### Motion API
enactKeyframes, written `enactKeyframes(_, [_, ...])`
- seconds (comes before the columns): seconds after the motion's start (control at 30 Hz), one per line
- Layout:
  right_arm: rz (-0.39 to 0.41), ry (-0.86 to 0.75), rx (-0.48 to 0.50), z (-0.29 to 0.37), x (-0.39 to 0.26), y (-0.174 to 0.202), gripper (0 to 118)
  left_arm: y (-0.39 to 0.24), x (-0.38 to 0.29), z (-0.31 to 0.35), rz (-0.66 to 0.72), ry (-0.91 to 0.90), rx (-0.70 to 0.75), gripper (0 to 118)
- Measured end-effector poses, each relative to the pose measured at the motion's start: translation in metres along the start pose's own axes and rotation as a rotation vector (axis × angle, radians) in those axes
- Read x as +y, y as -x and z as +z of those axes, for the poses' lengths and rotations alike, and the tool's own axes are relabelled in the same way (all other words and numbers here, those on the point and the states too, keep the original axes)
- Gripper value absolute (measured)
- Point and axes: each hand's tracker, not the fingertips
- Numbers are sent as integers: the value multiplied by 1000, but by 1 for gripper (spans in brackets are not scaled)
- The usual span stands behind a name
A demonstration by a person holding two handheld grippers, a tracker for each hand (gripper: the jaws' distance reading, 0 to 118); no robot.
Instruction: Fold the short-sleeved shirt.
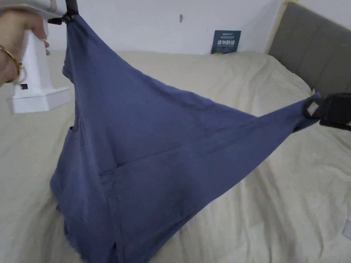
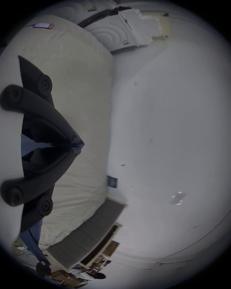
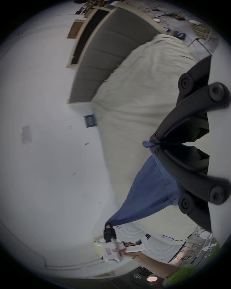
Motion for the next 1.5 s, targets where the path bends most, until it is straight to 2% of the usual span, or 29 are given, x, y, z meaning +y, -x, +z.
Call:
enactKeyframes(0.17, [94, -148, 0, 29, 73, 23, 5, 37, 52, 85, 1, -170, 70, 3])
enactKeyframes(0.27, [93, -216, 29, 45, 113, 34, 5, 55, 77, 130, 43, -247, 91, 3])
enactKeyframes(0.43, [65, -343, 48, 69, 171, 53, 5, 72, 107, 188, 27, -358, 141, 3])
enactKeyframes(0.57, [122, -418, 18, 85, 204, 78, 5, 80, 122, 216, 3, -393, 199, 3])
enactKeyframes(0.7, [119, -435, 20, 92, 224, 100, 5, 87, 131, 228, 63, -428, 221, 3])
enactKeyframes(0.8, [63, -431, 43, 84, 246, 96, 5, 81, 135, 233, 67, -445, 263, 3])
enactKeyframes(1.1, [82, -396, -23, 45, 281, 103, 5, 79, 160, 207, 41, -435, 315, 3])
enactKeyframes(1.27, [21, -330, -31, 1, 293, 104, 5, 74, 168, 170, 26, -407, 358, 3])
enactKeyframes(1.5, [54, -291, -99, -80, 322, 116, 5, 83, 193, 84, 18, -378, 395, 3])
